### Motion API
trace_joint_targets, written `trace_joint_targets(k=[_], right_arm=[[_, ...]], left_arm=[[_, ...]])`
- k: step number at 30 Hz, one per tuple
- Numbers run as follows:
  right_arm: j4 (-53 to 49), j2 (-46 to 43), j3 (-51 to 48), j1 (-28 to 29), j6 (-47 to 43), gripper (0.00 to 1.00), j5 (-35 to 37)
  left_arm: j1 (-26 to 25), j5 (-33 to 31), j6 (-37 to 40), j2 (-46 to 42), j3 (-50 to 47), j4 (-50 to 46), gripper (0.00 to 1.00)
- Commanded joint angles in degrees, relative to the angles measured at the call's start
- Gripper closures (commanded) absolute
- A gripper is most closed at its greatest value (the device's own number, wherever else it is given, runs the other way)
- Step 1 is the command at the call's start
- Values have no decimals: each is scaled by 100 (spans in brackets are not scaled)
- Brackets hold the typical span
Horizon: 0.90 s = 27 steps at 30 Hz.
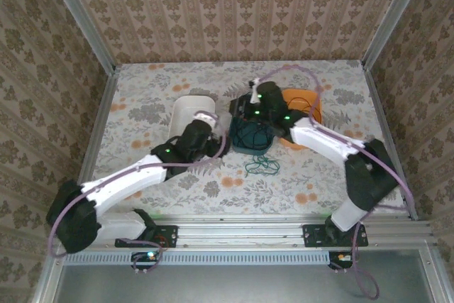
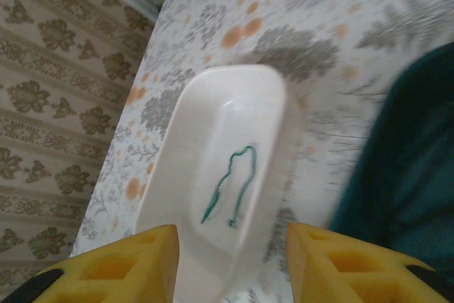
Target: Untangle the cables
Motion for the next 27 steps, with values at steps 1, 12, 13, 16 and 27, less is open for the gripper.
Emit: trace_joint_targets(k=[1,12,13,16,27], right_arm=[[-609,-964,-500,-150,-359,55,615],[-1553,-3288,-2185,-680,-186,54,991],[-1597,-3421,-2282,-690,-169,54,991],[-1688,-3747,-2514,-706,-92,53,995],[-1915,-4169,-2628,-917,-80,53,1043]], left_arm=[[-273,1789,917,628,373,27,18],[-765,1960,1627,2490,1369,-551,34],[-774,1880,1649,2570,1426,-598,36],[-806,1663,1734,2740,1577,-774,45],[-1018,1479,2001,3115,1731,-1025,58]])
